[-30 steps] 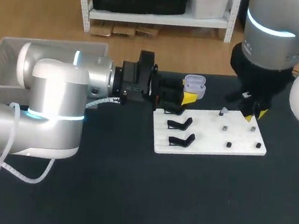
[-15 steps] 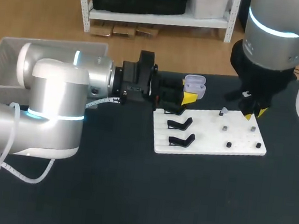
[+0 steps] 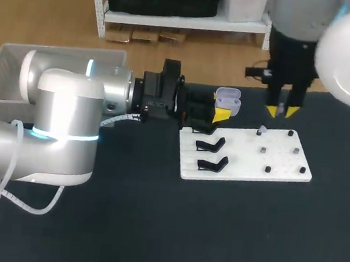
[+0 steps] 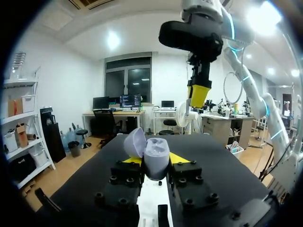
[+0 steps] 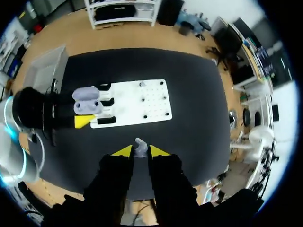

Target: Pick up each earbud case from the left stands, insert the matching earbuds, close the lid, and place the case in the box.

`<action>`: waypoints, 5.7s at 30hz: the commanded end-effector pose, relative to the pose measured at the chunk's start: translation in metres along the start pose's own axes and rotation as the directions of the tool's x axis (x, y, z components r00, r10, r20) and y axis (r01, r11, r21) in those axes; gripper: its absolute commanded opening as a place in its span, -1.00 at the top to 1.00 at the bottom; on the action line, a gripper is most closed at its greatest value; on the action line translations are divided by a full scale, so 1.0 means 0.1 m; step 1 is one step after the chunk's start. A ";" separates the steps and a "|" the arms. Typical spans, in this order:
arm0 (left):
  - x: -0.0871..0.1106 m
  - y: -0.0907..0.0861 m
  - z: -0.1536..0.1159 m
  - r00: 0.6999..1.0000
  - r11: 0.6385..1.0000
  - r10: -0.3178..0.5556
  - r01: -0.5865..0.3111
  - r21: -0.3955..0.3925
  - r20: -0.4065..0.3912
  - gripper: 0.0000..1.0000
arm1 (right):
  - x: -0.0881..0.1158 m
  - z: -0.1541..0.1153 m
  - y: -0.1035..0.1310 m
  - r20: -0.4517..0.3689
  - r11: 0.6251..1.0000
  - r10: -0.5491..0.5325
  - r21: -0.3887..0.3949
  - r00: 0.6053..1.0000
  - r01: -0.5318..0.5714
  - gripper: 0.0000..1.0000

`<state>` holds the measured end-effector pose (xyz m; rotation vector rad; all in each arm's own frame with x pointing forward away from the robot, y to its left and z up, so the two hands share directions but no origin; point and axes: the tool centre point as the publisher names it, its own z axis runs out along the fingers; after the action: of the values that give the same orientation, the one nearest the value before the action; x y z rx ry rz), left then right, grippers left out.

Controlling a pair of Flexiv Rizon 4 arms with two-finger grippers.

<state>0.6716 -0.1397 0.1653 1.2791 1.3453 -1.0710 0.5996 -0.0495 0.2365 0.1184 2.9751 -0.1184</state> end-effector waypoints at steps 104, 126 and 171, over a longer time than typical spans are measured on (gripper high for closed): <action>0.00 -0.01 0.00 1.000 1.000 0.000 0.000 -0.007 0.001 1.00 | -0.46 0.26 0.76 0.030 0.825 0.536 0.195 0.844 -0.531 1.00; 0.00 -0.01 0.00 1.000 1.000 0.000 0.000 -0.007 0.001 1.00 | -0.46 0.36 0.78 0.003 0.822 0.544 0.200 0.839 -0.534 1.00; 0.00 -0.01 0.00 1.000 1.000 0.000 0.000 -0.007 0.001 1.00 | -0.01 -0.14 0.27 0.091 0.874 0.400 -0.338 0.912 -0.349 -1.00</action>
<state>0.6716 -0.1398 0.1652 1.2789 1.3456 -1.0706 0.6277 0.0072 0.2470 0.6944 2.8479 -0.0253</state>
